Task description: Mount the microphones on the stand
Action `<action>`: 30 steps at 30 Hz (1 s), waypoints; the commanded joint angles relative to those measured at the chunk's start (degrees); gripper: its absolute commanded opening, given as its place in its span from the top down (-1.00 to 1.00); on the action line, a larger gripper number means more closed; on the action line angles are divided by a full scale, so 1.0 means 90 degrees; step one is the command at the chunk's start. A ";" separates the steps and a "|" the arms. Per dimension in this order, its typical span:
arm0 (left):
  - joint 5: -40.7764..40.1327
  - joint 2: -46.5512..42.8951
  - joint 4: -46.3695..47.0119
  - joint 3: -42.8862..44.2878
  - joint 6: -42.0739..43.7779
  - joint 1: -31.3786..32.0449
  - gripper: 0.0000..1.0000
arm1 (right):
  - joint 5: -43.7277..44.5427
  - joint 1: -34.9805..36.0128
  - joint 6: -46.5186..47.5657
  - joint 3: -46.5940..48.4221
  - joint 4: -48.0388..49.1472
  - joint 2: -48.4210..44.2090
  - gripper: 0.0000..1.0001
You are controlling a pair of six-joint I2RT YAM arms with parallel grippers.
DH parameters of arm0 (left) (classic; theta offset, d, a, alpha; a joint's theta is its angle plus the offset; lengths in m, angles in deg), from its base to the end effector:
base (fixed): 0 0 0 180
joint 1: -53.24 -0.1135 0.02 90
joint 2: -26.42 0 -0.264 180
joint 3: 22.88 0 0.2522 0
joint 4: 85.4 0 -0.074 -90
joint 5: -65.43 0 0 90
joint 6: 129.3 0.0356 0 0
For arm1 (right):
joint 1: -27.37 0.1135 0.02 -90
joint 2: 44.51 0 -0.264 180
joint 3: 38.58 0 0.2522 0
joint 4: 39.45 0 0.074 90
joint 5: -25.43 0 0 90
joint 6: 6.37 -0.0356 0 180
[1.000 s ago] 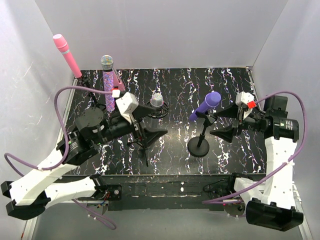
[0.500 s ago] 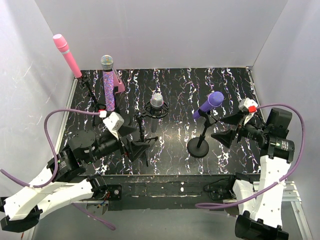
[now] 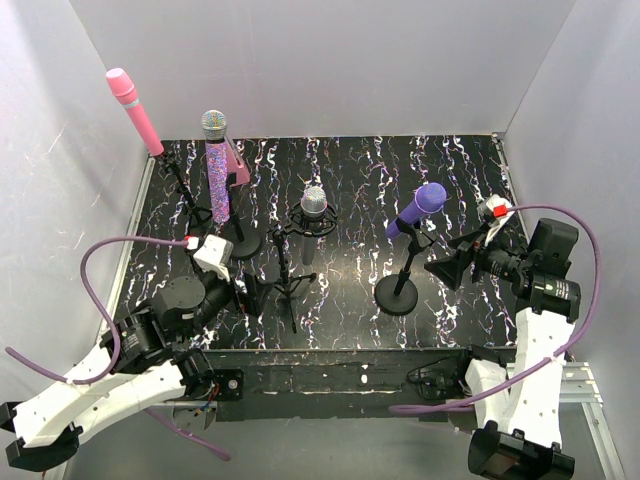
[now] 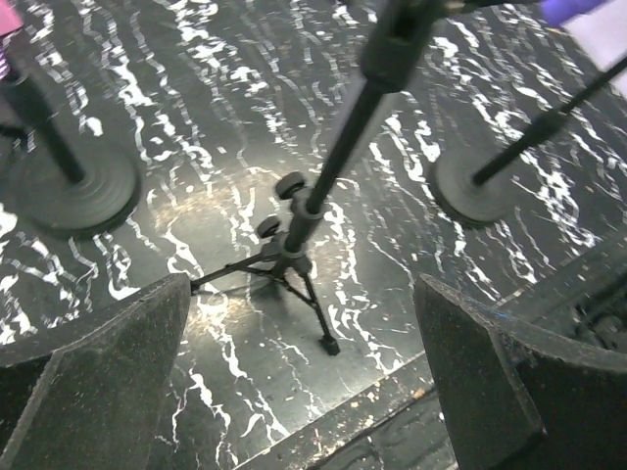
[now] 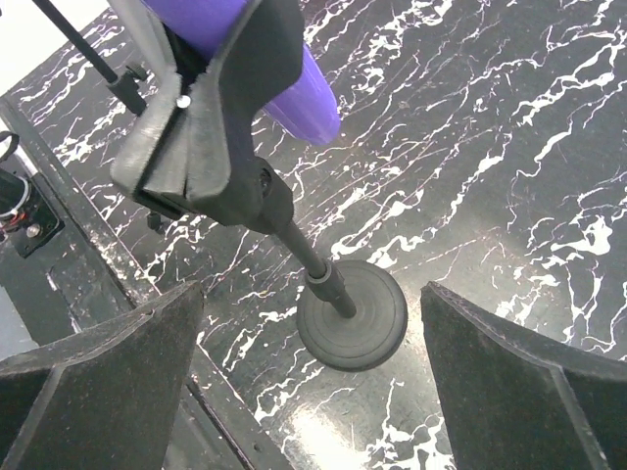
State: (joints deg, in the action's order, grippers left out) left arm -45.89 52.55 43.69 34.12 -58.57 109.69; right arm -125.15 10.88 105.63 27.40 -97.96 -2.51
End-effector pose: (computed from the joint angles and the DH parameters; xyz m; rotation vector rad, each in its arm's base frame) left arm 0.0661 -0.0763 0.3224 0.3716 1.8963 -0.5380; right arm 0.1331 -0.0071 0.3408 -0.6484 1.7982 0.6910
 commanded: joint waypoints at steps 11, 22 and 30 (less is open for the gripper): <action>-0.2260 0.0503 -0.0189 -0.0254 -0.0809 -0.0060 -0.96 | 0.0266 -0.0052 -0.0364 -0.0266 0.0793 0.0206 -0.96; -0.0406 0.1480 -0.0052 0.0282 -0.0330 -0.2783 -0.96 | 0.0539 -0.0052 -0.0383 -0.0100 0.0792 0.0529 -0.96; 0.0962 0.2145 -0.0228 0.0635 -0.0554 -0.4687 -0.96 | 0.1475 -0.0062 -0.1125 -0.0207 0.1349 0.0305 -0.96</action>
State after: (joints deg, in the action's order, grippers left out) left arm -44.84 71.37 42.49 38.67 -62.67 73.43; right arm -116.95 10.59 99.71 24.93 -90.57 2.08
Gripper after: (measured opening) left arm 0.981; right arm 0.981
